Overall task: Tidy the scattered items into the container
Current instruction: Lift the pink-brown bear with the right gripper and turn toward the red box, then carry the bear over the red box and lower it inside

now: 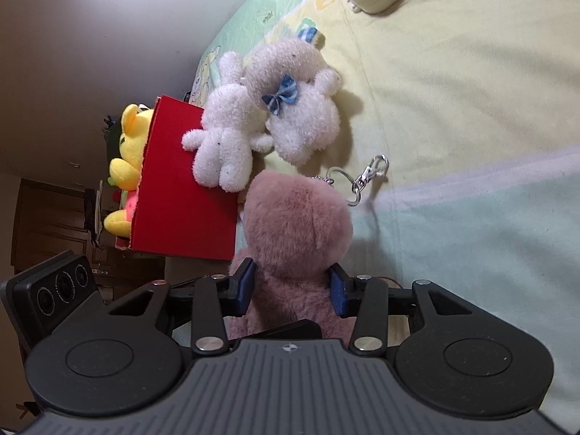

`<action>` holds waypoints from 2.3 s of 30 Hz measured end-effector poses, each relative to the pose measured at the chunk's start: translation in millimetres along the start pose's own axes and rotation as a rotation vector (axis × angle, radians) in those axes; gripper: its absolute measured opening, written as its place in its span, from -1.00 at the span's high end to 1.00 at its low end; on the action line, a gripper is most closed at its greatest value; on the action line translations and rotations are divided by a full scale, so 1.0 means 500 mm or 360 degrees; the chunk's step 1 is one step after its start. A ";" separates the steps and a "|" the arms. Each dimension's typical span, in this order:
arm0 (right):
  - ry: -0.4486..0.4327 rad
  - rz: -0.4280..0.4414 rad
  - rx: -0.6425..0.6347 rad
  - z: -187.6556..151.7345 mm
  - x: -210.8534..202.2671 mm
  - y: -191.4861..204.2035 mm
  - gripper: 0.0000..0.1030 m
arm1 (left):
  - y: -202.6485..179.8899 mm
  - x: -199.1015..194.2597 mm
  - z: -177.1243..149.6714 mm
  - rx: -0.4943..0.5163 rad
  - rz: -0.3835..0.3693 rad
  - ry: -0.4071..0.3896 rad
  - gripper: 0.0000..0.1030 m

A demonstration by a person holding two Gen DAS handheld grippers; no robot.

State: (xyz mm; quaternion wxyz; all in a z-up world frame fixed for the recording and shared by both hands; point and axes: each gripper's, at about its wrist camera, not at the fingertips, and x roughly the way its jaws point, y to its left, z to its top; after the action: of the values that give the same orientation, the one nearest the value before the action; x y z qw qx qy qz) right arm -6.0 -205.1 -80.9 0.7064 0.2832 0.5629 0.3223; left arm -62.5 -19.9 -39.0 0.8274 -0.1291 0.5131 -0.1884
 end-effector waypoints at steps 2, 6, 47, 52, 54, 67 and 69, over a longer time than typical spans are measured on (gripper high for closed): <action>-0.0047 0.0007 -0.0052 0.011 -0.020 0.024 0.13 | -0.014 -0.023 0.018 0.0026 -0.0003 -0.0057 -0.44; -0.0140 0.0058 -0.0170 0.040 -0.056 0.080 0.13 | -0.031 -0.081 0.057 0.0066 0.0005 -0.0192 -0.44; -0.0223 -0.0197 -0.0592 0.077 0.353 0.578 0.11 | 0.512 -0.417 0.091 -0.0014 -0.0014 -0.0383 -0.46; -0.0177 -0.0323 -0.0618 0.079 0.377 0.580 0.11 | 0.528 -0.391 0.085 -0.0053 -0.0070 -0.0330 -0.48; -0.0155 -0.0383 -0.0642 0.080 0.390 0.583 0.11 | 0.539 -0.374 0.088 -0.0074 -0.0098 -0.0302 -0.48; -0.0049 -0.0661 -0.0764 0.084 0.457 0.577 0.11 | 0.546 -0.306 0.083 -0.0019 -0.0051 -0.0143 -0.48; -0.0014 -0.0693 -0.0790 0.082 0.465 0.577 0.11 | 0.544 -0.305 0.078 -0.0005 -0.0042 -0.0121 -0.48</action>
State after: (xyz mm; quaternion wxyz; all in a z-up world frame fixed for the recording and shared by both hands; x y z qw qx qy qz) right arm 31.4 155.7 5.2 0.8086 -0.0233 0.5115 0.2900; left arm -40.0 292.1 -10.2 0.8436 -0.1442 0.4797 -0.1934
